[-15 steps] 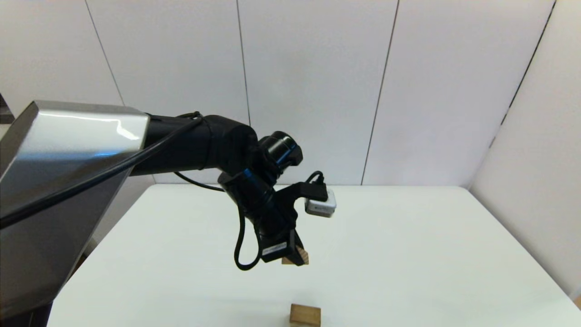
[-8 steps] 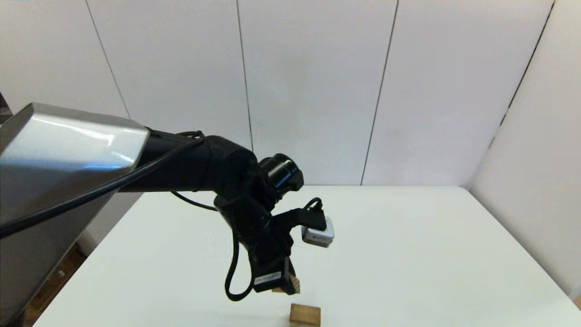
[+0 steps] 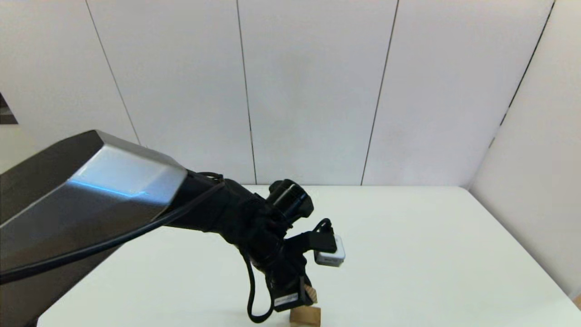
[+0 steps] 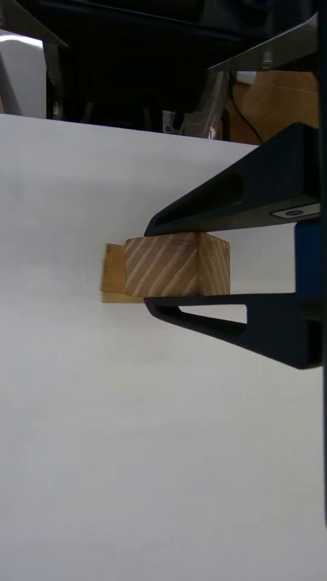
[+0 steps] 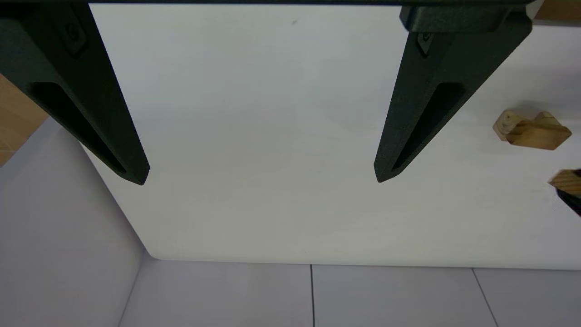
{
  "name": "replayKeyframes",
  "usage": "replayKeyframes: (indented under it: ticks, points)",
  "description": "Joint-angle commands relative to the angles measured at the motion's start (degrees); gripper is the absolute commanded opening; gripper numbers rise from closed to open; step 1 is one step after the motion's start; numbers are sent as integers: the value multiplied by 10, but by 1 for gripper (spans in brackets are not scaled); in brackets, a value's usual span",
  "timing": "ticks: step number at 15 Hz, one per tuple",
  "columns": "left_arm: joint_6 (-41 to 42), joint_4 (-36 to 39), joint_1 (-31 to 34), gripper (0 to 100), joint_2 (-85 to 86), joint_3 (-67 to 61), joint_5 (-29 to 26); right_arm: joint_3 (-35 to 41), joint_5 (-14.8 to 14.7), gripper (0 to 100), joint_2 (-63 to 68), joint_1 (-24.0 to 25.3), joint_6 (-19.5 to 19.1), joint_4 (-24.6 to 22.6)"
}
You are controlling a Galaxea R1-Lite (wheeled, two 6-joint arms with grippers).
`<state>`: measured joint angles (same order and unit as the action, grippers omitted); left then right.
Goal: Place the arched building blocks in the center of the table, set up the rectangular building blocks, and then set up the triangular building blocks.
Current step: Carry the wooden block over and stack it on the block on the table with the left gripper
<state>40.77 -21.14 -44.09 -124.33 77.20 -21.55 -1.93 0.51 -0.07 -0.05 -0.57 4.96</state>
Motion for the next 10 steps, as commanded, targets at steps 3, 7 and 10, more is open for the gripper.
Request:
replayKeyframes:
  ticks: [3,7,10]
  points:
    - [1,4,-10,0,-34,-5,-1,0,0,100,1,0,0,0]
    - [-1,4,-10,0,-45,-13,-3,0,0,100,1,0,0,0]
    - [0,36,-10,0,-57,-25,-3,0,0,100,1,0,0,0]
